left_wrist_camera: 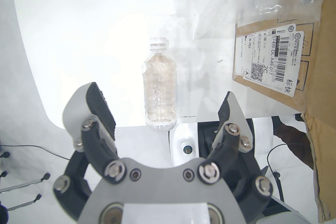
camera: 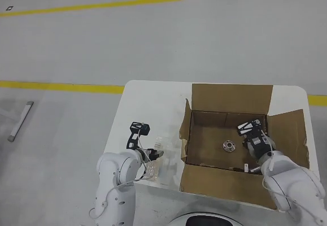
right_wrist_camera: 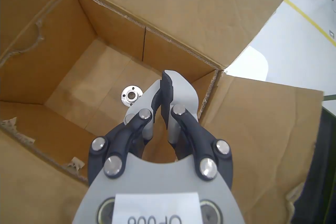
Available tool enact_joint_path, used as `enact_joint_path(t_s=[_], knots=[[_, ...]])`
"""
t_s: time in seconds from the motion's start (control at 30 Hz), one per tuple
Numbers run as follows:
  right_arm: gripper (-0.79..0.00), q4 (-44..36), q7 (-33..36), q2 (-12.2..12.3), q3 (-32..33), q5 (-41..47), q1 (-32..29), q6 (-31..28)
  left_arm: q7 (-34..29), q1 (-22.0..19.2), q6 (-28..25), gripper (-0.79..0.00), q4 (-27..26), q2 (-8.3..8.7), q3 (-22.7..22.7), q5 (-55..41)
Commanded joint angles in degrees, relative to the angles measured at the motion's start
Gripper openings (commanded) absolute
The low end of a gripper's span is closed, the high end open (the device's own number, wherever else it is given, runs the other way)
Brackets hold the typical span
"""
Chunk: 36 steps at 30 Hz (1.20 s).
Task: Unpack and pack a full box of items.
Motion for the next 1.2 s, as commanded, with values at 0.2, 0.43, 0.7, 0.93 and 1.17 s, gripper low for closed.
enact_joint_path(t_s=[0.2,0.43,0.7,0.93,1.17], knots=[[-0.785,0.04,-0.18,0.01,0.06,-0.20,0.02,0.00,0.00,0.00,0.00,0.000,0.00,0.00,0.00,0.00],[-0.785,0.78,-1.69,-0.07,-0.08,2.34,1.19,-1.46,0.00,0.00,0.00,0.000,0.00,0.00,0.00,0.00],[-0.785,10.14,16.51,-1.39,-6.94,2.72,13.73,-0.02,0.00,0.00,0.00,0.000,0.00,0.00,0.00,0.00],[-0.785,19.44,29.90,-2.54,-10.02,8.06,21.58,0.39,0.00,0.00,0.00,0.000,0.00,0.00,0.00,0.00],[-0.785,24.62,30.69,-2.76,-10.04,8.98,22.95,0.50,0.00,0.00,0.00,0.000,0.00,0.00,0.00,0.00]])
